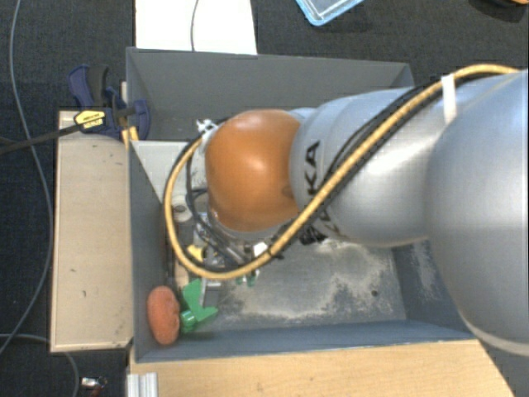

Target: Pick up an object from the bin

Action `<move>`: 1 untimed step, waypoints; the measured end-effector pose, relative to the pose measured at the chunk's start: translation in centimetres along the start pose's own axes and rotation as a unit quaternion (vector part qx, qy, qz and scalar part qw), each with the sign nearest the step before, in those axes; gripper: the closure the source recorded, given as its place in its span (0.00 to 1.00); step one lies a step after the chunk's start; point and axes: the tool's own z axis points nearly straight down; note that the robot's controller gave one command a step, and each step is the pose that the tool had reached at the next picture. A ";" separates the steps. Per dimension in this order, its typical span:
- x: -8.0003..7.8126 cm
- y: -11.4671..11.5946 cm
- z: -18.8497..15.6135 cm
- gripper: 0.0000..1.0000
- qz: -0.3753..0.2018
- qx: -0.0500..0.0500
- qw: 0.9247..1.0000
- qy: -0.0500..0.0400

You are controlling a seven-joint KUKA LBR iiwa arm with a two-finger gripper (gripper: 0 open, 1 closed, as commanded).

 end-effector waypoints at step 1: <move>-0.2 -0.1 -0.4 0.00 0.003 -0.001 1.000 -0.004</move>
Offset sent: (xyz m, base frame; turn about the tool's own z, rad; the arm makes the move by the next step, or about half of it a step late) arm 0.0454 -0.0248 -0.1064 -0.1307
